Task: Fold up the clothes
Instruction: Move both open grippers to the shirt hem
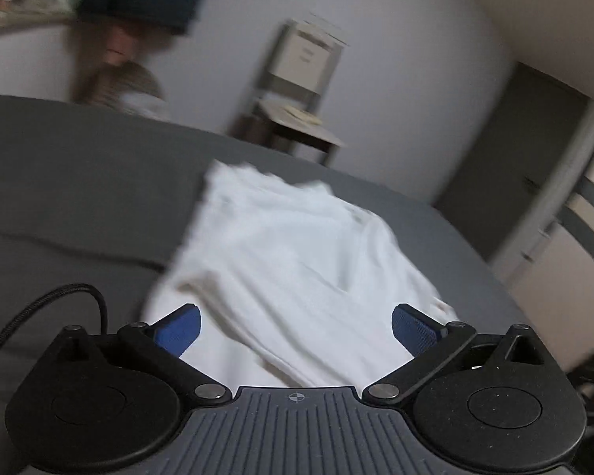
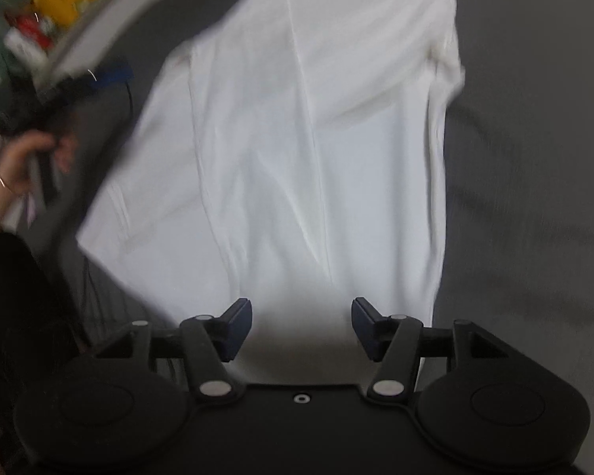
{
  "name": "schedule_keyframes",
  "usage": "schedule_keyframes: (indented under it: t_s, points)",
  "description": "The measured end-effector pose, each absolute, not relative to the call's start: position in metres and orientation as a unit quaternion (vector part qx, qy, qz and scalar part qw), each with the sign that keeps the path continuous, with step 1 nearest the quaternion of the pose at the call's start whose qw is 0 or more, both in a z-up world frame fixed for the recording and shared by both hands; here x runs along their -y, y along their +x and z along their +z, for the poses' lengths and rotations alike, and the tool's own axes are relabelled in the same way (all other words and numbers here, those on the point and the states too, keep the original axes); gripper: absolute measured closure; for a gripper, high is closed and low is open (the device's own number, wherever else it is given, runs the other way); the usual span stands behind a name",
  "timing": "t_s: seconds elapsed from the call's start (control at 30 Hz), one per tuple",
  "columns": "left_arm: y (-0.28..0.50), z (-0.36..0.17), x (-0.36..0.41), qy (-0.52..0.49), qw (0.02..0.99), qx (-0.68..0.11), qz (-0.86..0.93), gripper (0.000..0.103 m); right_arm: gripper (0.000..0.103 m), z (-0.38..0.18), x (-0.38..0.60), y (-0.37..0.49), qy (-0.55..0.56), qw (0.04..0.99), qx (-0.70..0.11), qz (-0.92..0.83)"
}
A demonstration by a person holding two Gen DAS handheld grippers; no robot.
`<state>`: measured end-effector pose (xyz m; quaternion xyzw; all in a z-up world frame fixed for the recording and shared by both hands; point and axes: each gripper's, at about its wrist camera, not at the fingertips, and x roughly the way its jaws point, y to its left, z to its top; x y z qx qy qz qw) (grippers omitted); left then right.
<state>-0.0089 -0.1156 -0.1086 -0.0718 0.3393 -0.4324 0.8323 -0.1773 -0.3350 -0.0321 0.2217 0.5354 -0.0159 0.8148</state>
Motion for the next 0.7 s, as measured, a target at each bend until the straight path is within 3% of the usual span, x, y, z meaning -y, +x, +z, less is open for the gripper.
schedule_keyframes:
  t_s: [0.2,0.3,0.53,0.6,0.7]
  points:
    - [0.011,-0.132,0.13,-0.134,0.837,-0.369,-0.381,0.0,0.049,-0.005,0.342,-0.065,0.221,0.888,-0.402,-0.037]
    - [0.017,-0.148,0.139,-0.176,0.834,-0.392,-0.347,0.001,0.052,-0.006,0.355,0.021,0.231,0.897,-0.374,-0.045]
    - [0.032,-0.178,0.151,-0.206,0.84,-0.402,-0.299,0.005,0.061,-0.054,0.378,0.181,0.211,0.876,-0.429,-0.067]
    - [0.036,-0.181,0.153,-0.196,0.844,-0.397,-0.304,0.019,0.063,-0.064,0.378,0.196,0.194,0.876,-0.436,-0.072]
    - [0.042,-0.185,0.156,-0.2,0.839,-0.397,-0.314,0.022,0.063,-0.072,0.386,0.206,0.204,0.878,-0.43,-0.054]
